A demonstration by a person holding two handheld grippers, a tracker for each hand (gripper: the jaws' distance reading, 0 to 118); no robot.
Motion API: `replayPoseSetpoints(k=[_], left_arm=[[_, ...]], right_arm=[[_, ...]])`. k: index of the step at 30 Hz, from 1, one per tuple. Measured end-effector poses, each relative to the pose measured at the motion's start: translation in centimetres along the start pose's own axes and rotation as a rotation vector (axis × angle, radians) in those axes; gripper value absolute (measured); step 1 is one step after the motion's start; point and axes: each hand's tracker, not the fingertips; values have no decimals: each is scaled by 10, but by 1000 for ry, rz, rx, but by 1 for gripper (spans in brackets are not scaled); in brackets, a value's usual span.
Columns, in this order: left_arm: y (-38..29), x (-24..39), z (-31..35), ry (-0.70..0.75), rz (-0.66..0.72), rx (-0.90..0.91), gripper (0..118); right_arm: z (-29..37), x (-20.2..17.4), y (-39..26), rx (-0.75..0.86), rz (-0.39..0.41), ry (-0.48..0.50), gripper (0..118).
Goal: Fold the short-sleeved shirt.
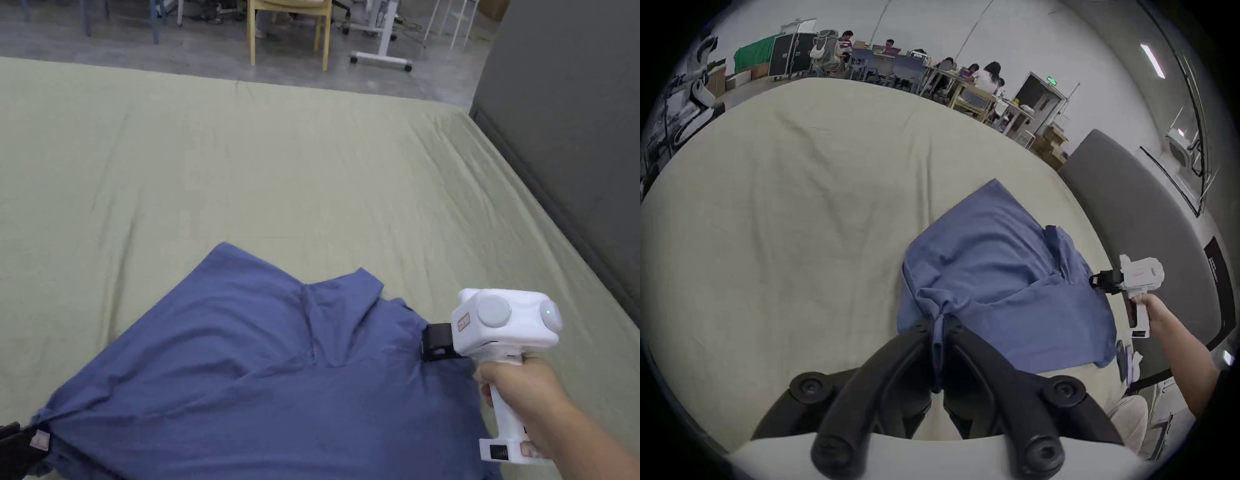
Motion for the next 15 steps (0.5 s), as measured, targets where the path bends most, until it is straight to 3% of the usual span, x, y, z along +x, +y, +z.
replayPoseSetpoints(k=[2,3,5,6,8,11,15], left_arm=[[4,-3,0,29,-3,-13,3],[2,-3,1,41,-4,-14,3],[4,-5,1,41,1,-15,3],[5,-5,1,49,4,-17,3],[5,-1,3,61,4,-14,3],[12,5,9,55,26,14,3],[45,23,23,30,21,68,3]], right_arm=[[13,-5,-8,54,-7,45,40],[26,-12,-13,115,40,23,6],[47,-22,-21,162,168,31,5],[60,-29,-26,209,218,-18,5],[90,-33,-31,299,277,-26,5],[151,-34,-35,412,274,15,5],[234,-35,-27,605,328,-69,5]])
